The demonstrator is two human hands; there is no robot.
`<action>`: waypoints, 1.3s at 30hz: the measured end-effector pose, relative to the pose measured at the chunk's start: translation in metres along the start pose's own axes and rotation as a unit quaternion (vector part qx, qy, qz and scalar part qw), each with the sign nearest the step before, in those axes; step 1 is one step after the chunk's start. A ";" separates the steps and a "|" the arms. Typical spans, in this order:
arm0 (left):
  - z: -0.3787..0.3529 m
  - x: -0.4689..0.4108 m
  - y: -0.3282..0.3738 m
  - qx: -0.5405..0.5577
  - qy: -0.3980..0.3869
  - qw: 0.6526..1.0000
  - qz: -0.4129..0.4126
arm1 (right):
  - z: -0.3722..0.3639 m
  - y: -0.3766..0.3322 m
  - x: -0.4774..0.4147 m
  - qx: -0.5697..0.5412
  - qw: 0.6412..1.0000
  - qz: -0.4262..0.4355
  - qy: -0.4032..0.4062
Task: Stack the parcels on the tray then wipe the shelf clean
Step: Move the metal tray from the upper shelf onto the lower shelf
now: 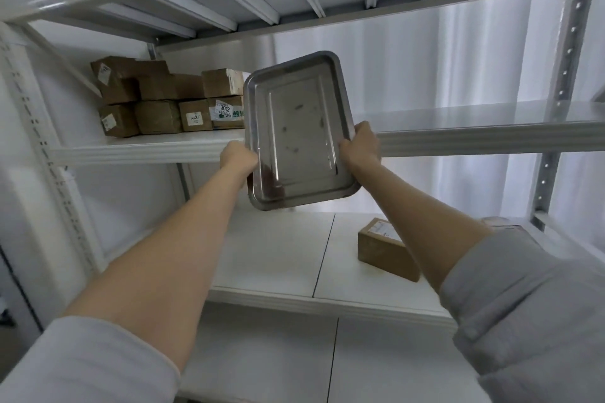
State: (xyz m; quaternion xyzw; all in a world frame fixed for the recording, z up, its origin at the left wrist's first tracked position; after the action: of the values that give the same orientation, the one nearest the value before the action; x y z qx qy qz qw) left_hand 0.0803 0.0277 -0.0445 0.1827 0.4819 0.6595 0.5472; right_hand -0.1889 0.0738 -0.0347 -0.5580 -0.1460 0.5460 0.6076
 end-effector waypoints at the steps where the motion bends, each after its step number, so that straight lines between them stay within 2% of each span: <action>1: 0.000 0.002 -0.010 0.001 0.000 1.000 0.007 | -0.002 0.005 0.009 -0.010 1.000 0.003 -0.008; 5: -0.009 -0.004 -0.049 0.007 -0.022 0.999 0.041 | -0.009 0.023 0.029 -0.030 0.999 0.004 -0.018; 10: -0.003 0.058 -0.057 0.035 -0.051 0.995 0.079 | -0.024 0.040 0.048 -0.027 0.998 -0.004 -0.052; 14: -0.003 0.074 -0.076 0.030 -0.054 0.992 0.107 | -0.037 0.057 0.057 0.018 0.996 -0.012 -0.090; 17: -0.003 0.077 -0.094 -0.015 -0.066 0.990 0.123 | -0.047 0.074 0.063 0.069 0.990 -0.030 -0.116; 22: -0.012 0.077 -0.116 -0.071 -0.093 0.984 0.130 | -0.062 0.101 0.071 0.112 0.981 -0.062 -0.149; 28: -0.033 0.073 -0.143 -0.116 -0.143 0.974 0.129 | -0.079 0.138 0.082 0.119 0.970 -0.118 -0.174; 39: -0.069 0.078 -0.161 -0.178 -0.179 0.960 0.118 | -0.093 0.194 0.098 0.103 0.953 -0.202 -0.203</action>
State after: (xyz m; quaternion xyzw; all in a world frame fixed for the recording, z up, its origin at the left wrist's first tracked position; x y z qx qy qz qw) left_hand 0.0887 0.0575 -0.2337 0.2528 0.2257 0.7511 0.5666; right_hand -0.1779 0.0642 -0.2706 -0.3288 -0.3189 0.5257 0.7168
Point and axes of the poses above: each hand's wrist, its own x-axis away from the middle knuckle, its own z-axis out of the back of the hand, y = z × x, the point moved 9 cm from there along -x, towards the middle knuckle, and after that the axes turned 1 degree about x, right-handed, at the moved point
